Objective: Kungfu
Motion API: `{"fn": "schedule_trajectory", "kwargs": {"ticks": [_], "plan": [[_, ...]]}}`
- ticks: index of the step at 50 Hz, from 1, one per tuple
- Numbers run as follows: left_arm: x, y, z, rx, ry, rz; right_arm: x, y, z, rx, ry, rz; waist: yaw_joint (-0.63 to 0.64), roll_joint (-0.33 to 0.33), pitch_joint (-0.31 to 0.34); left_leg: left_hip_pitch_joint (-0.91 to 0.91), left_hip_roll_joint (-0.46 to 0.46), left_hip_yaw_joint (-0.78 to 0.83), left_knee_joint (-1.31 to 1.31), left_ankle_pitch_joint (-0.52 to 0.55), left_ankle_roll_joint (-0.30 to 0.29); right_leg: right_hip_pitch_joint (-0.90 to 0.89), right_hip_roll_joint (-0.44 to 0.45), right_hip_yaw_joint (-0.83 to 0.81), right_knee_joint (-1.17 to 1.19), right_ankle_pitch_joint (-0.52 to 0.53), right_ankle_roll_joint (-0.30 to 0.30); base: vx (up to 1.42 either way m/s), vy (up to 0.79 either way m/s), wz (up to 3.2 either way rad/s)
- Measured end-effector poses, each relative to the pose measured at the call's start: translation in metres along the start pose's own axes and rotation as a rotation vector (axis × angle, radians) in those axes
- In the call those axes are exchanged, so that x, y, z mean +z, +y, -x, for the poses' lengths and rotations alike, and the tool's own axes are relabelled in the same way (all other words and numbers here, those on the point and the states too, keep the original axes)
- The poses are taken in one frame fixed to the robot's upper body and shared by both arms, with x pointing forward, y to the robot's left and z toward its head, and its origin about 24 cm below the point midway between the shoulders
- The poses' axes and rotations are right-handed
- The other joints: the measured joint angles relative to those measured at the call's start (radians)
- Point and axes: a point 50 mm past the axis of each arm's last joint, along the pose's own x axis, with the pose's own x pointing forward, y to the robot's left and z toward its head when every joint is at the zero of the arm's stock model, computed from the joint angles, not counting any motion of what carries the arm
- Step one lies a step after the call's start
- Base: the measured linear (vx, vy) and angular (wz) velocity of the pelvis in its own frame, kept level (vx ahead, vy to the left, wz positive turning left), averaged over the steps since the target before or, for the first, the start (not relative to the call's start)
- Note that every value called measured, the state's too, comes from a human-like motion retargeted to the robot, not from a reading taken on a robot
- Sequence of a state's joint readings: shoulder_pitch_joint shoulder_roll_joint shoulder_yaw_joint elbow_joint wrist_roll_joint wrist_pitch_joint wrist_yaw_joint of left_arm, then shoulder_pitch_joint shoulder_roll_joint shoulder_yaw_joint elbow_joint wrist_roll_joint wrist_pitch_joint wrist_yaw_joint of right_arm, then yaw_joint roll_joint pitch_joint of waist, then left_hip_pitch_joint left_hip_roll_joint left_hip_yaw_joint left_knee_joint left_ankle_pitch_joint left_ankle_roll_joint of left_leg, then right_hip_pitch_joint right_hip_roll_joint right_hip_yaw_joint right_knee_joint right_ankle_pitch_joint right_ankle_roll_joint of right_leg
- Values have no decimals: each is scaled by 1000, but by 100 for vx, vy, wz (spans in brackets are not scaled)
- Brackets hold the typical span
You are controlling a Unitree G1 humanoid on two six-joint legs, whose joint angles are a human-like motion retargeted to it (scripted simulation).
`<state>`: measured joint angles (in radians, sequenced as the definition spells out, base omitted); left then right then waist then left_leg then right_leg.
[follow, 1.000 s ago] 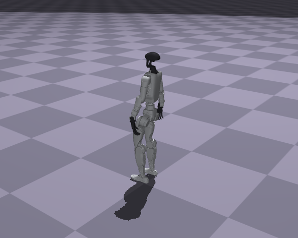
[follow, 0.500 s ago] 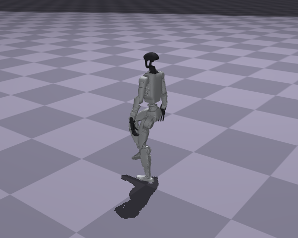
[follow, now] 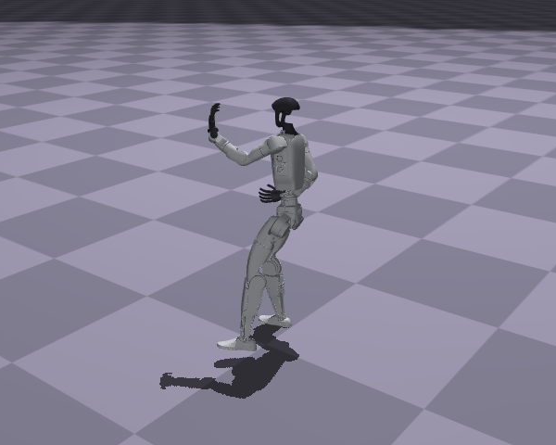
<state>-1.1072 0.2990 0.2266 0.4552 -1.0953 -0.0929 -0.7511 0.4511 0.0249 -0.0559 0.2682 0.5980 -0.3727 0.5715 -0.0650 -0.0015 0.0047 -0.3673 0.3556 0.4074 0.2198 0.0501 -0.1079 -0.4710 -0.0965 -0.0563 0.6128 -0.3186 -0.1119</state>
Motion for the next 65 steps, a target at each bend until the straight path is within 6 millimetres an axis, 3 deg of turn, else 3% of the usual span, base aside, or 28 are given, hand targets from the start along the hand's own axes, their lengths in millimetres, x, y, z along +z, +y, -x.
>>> {"fn": "schedule_trajectory", "kwargs": {"ticks": [3,5,9,10,13,17,20,22,25,28,30,33,35,37,40,43,45,47,48,50,54,59,62,65], "plan": [[-41,-64,-42,-292,-169,397,-1,7,1,159,23,-229,-57,45,23,54,24,1,-170,79,22,8,-9,-16,73,-62,-17,12,32,28],[-70,-104,-53,-444,-161,611,-3,10,5,230,30,-381,-142,89,35,45,36,-28,-207,19,41,22,-17,-62,97,-94,-12,10,18,158],[-119,-170,-51,-620,-13,860,1,10,-1,271,-28,-540,-224,122,78,48,87,234,-170,30,124,28,-67,-138,116,-120,-11,-9,13,110],[-128,-182,-48,-644,23,910,3,9,-6,265,-54,-559,-225,117,95,73,86,320,-204,67,128,23,-72,-132,128,-127,-11,-14,14,28],[-152,-196,-34,-588,103,1058,8,7,-11,234,-109,-568,-253,128,125,83,108,339,-206,126,79,41,-90,-165,141,-143,1,7,11,45],[-167,-189,-20,-480,210,1086,17,1,-5,198,-161,-535,-231,136,124,89,119,427,-194,177,70,63,-113,-188,123,-134,18,25,8,34],[-163,-172,-18,-463,299,930,38,-13,2,131,-230,-440,-174,132,95,65,99,416,-174,196,73,75,-153,-211,102,-123,34,31,12,45],[-152,-154,-21,-456,338,737,64,-23,5,92,-284,-282,-137,137,57,22,90,392,-142,188,59,76,-179,-229,86,-117,54,41,13,68],[-123,-124,-25,-460,376,381,114,-29,11,91,-338,112,-64,142,-12,-43,91,357,-75,187,18,77,-213,-245,66,-111,84,57,19,69],[-78,-97,-35,-473,388,-80,165,-13,-1,161,-435,524,-13,157,-46,-111,87,272,8,172,1,125,-238,-288,35,-102,123,55,27,102],[-48,-86,-44,-476,371,-391,195,11,-18,248,-539,759,20,168,-58,-162,70,177,72,143,8,184,-248,-324,0,-92,164,53,28,135],[-18,-79,-58,-446,320,-726,223,53,-47,396,-664,1021,82,160,-68,-198,6,52,128,107,4,314,-241,-334,-81,-66,261,54,25,185],[-10,-81,-69,-427,276,-838,237,81,-68,468,-760,1159,106,167,-80,-231,-41,-37,159,91,5,425,-199,-355,-145,-42,320,51,11,297],[-10,-88,-80,-442,232,-870,260,107,-91,504,-884,1276,138,160,-104,-277,-100,-114,208,68,32,522,-146,-364,-203,-6,336,58,7,334],[-17,-102,-97,-472,179,-880,315,135,-117,475,-1070,1509,241,107,-131,-340,-209,-225,278,48,51,612,-77,-267,-254,11,346,38,-7,267],[-27,-118,-111,-488,125,-881,343,124,-172,232,-1032,1801,377,39,-139,-394,-269,-260,354,23,63,672,-67,-253,-294,-16,372,22,-19,139],[-30,-123,-113,-497,114,-892,341,95,-219,-94,-883,1969,446,3,-149,-434,-274,-268,400,8,62,680,-62,-258,-305,-41,373,16,-29,49],[-31,-126,-115,-494,103,-900,352,49,-231,-551,-495,2111,492,-14,-133,-442,-285,-274,417,2,65,691,-66,-279,-300,-61,362,16,-22,42],[-31,-129,-117,-497,92,-897,353,29,-228,-725,-272,2103,510,-24,-121,-444,-294,-282,419,0,64,696,-68,-293,-300,-67,353,11,-23,59],[-34,-135,-119,-522,87,-901,343,16,-227,-755,-76,1980,527,-49,-95,-442,-314,-302,410,0,56,710,-66,-307,-312,-68,348,10,-26,63],[-32,-121,-111,-495,140,-953,331,58,-246,-439,-324,1903,510,-69,-90,-429,-321,-316,382,-4,29,721,-60,-304,-351,-53,350,14,-13,8],[-26,-109,-100,-419,153,-957,328,82,-249,-483,-609,1844,522,-86,-86,-445,-293,-287,390,-34,8,703,-73,-301,-393,-25,368,11,-10,-43],[-28,-108,-87,-388,156,-950,326,85,-251,-479,-638,1578,527,-86,-95,-461,-272,-297,400,-53,-2,691,-41,-282,-426,51,374,26,-18,-28],[-38,-111,-64,-394,157,-966,324,88,-252,-451,-648,1204,541,-73,-102,-466,-225,-322,412,-76,-11,678,11,-267,-448,193,374,26,-23,-45]]}}
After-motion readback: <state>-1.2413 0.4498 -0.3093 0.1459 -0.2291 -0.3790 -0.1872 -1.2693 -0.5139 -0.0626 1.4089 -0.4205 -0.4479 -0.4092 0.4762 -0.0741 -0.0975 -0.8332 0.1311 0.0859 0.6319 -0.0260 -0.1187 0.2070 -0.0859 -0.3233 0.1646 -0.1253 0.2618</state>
